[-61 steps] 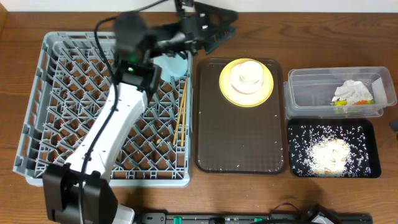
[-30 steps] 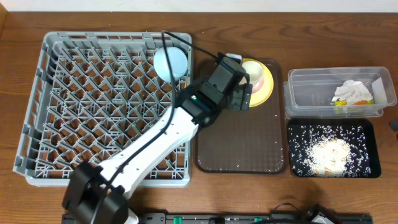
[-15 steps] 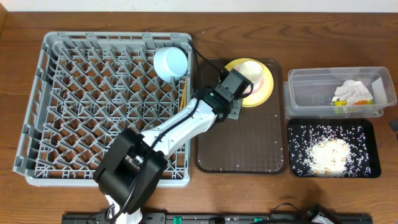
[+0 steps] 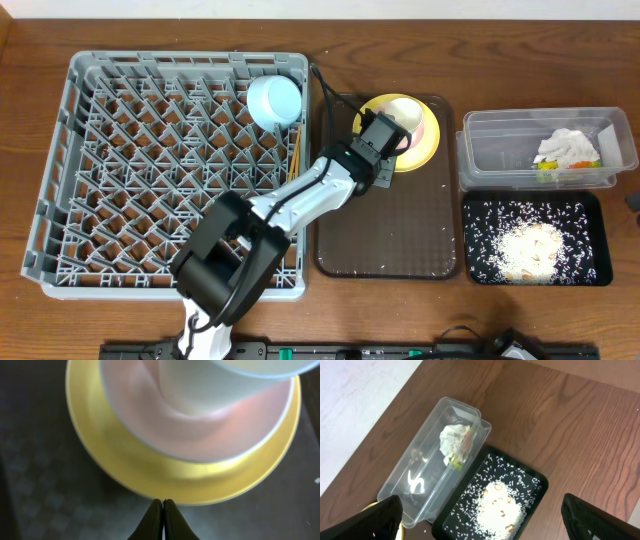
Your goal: Sort waste into correct bins and load items into the dishwasher rack
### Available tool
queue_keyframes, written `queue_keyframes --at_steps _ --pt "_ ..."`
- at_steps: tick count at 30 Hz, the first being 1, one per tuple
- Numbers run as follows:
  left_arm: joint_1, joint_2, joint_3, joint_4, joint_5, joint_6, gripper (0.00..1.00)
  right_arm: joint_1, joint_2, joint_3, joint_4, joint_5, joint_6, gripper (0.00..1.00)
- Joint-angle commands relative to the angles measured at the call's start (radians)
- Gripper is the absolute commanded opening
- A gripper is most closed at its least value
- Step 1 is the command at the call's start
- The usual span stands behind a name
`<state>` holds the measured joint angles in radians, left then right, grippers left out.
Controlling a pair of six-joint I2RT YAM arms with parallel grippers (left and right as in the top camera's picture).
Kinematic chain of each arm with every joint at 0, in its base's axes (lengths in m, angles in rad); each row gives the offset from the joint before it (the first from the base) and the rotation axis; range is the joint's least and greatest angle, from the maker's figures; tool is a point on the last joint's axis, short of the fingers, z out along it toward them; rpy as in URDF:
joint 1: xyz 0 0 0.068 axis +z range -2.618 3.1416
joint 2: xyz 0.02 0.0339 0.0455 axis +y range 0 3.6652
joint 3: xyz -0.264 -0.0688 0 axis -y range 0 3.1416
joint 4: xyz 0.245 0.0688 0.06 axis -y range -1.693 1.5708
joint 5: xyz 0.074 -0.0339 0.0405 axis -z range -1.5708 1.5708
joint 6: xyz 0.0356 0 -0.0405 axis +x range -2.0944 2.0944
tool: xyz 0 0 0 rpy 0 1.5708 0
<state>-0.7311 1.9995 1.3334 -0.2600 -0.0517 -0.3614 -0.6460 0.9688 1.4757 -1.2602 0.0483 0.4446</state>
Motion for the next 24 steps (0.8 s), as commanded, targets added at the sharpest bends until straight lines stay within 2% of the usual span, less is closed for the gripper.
queue_keyframes --at_steps 1,15,24 --pt "0.0 0.027 -0.004 0.03 -0.001 0.009 0.07 -0.013 0.001 0.0 -0.002 0.0 0.011 0.99" --pt "0.0 0.069 -0.004 0.068 -0.001 0.009 0.08 -0.013 0.011 0.0 -0.016 0.0 0.011 0.99" --pt "-0.001 0.067 -0.004 0.016 0.023 0.009 0.08 -0.013 0.011 0.0 -0.016 0.0 0.011 0.99"
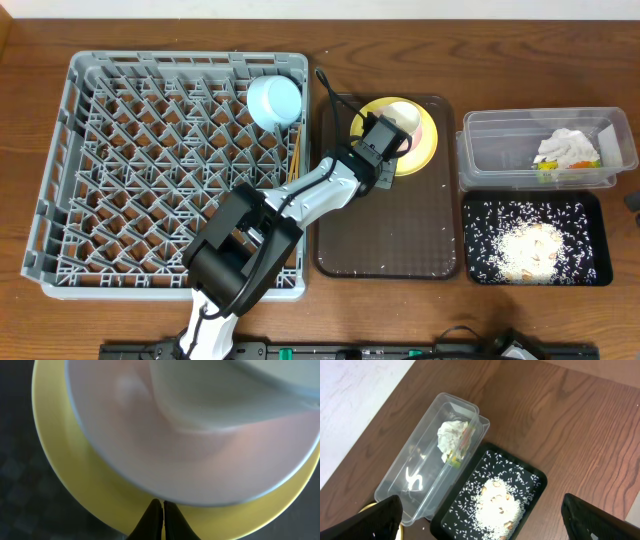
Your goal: Sort waste into correct bins and load items into the dishwasher rack
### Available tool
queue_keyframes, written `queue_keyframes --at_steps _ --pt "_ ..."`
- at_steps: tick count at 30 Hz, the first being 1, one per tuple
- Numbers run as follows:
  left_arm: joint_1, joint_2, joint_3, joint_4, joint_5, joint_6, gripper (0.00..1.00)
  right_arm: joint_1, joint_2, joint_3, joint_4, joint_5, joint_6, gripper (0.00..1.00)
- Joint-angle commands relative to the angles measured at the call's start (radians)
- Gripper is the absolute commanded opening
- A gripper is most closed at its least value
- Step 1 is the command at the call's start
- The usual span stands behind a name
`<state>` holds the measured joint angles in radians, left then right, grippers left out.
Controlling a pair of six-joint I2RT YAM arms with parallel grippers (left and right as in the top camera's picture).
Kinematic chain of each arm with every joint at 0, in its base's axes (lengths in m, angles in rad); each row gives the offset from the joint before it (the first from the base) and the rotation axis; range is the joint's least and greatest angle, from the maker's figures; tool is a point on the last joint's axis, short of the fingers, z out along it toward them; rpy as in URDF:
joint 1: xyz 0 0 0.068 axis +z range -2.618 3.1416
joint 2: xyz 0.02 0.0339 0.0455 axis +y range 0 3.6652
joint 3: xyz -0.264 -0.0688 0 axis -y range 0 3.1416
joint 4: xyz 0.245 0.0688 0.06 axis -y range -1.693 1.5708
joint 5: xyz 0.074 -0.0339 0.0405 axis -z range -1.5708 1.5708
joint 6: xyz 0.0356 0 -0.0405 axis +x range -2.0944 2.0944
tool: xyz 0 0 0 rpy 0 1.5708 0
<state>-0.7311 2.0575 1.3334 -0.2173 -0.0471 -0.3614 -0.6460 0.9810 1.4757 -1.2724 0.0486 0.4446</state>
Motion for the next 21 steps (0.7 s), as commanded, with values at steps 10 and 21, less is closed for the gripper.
queue_keyframes --at_steps 10,21 --pt "-0.001 -0.078 -0.003 -0.22 0.124 0.009 0.08 -0.013 -0.001 0.0 -0.005 0.0 0.011 0.99" --pt "-0.001 -0.275 -0.003 -0.366 0.126 0.01 0.26 -0.013 -0.001 0.0 -0.004 0.0 0.011 0.99"
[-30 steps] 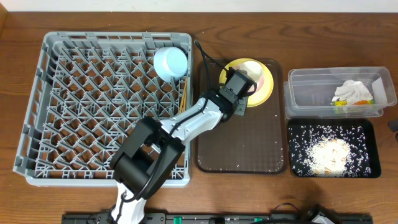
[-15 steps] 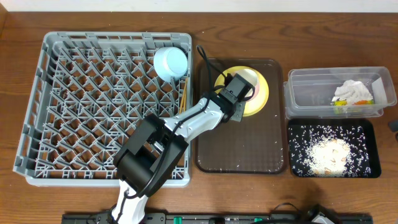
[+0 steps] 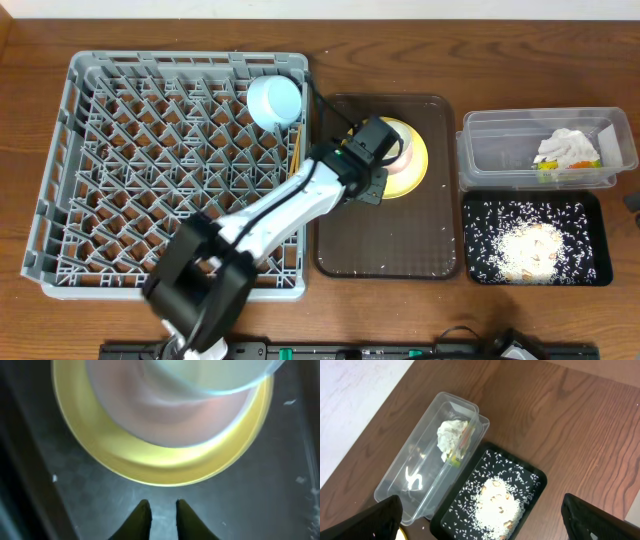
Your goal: Sort waste into correct bins and load items into the dishwasher rack
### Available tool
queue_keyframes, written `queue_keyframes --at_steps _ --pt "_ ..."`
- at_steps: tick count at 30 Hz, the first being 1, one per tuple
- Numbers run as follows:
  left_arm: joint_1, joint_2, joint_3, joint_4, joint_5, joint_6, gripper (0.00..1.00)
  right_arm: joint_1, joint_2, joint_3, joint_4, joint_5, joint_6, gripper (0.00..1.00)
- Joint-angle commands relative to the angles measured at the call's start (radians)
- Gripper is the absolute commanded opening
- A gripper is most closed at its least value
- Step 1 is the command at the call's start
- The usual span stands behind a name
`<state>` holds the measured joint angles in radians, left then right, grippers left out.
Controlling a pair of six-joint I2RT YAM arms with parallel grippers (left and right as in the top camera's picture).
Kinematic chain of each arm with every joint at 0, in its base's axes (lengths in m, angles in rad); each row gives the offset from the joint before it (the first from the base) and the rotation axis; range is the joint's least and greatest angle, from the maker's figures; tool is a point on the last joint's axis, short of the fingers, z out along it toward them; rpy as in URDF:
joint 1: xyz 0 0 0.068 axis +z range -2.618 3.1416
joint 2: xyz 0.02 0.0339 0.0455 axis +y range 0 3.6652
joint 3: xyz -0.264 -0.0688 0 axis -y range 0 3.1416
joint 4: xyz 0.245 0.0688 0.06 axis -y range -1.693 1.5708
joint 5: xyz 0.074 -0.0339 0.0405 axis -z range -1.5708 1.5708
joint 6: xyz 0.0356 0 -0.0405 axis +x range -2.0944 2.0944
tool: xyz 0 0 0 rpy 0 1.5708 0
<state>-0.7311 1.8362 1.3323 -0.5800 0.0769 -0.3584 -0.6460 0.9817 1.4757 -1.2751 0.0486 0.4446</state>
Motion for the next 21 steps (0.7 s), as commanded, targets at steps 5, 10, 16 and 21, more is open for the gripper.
queue_keyframes --at_steps 5,10,16,21 --pt "-0.001 -0.135 0.001 0.101 0.034 0.006 0.42 -0.013 -0.002 0.0 -0.002 0.0 0.011 0.99" --pt "-0.001 -0.136 0.043 0.205 0.118 0.043 0.48 -0.013 -0.003 0.0 -0.002 0.0 0.011 0.99" --pt "0.0 -0.09 0.09 0.284 0.117 0.078 0.49 -0.013 -0.002 0.0 -0.002 0.0 0.011 0.99" --pt "-0.01 -0.02 0.09 0.393 0.117 0.078 0.46 -0.013 -0.002 0.0 -0.002 0.0 0.011 0.99"
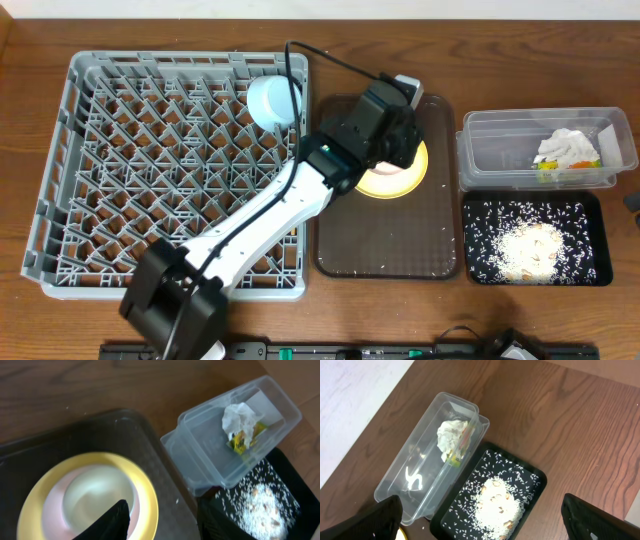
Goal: Sort waste into correct bins and load items into the dishwasher rack
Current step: 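Carry the white cup to the rack and set it in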
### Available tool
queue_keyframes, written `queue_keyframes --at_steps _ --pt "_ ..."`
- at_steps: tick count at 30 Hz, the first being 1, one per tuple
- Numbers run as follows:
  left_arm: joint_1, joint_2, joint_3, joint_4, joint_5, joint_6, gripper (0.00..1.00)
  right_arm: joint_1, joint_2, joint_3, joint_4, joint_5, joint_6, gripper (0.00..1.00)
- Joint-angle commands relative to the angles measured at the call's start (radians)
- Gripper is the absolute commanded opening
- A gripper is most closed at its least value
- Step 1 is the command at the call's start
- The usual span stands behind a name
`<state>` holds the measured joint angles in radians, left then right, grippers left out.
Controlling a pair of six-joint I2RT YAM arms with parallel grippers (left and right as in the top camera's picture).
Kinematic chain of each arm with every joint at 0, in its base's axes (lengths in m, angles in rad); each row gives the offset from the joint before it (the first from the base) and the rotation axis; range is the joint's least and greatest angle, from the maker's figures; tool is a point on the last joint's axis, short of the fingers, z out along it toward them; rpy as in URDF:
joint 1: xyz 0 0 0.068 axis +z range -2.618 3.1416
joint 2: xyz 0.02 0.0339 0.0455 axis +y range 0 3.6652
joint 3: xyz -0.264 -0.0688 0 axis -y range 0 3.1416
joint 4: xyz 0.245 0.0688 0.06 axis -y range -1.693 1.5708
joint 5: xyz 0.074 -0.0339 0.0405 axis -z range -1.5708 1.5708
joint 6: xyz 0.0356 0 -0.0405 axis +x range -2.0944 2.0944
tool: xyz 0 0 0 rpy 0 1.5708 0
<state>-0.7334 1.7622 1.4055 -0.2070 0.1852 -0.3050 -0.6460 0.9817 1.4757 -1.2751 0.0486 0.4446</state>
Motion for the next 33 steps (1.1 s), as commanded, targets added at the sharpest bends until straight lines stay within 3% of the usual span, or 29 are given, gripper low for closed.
queue_keyframes --at_steps 1,11,20,29,33 --pt "-0.011 0.072 0.017 0.033 0.003 0.024 0.46 -0.013 -0.002 0.0 -0.002 0.0 0.011 0.99" --pt "-0.019 0.182 0.017 0.084 -0.048 0.051 0.47 -0.013 -0.002 0.0 -0.002 0.0 0.011 0.99" --pt "-0.027 0.225 0.016 0.082 -0.149 0.051 0.36 -0.013 -0.002 0.0 -0.002 0.0 0.011 0.99" --pt "-0.045 0.246 0.016 0.063 -0.149 0.05 0.35 -0.013 -0.002 0.0 -0.002 0.0 0.011 0.99" --pt "-0.045 0.246 0.016 0.06 -0.149 0.05 0.23 -0.013 -0.002 0.0 -0.002 0.0 0.011 0.99"
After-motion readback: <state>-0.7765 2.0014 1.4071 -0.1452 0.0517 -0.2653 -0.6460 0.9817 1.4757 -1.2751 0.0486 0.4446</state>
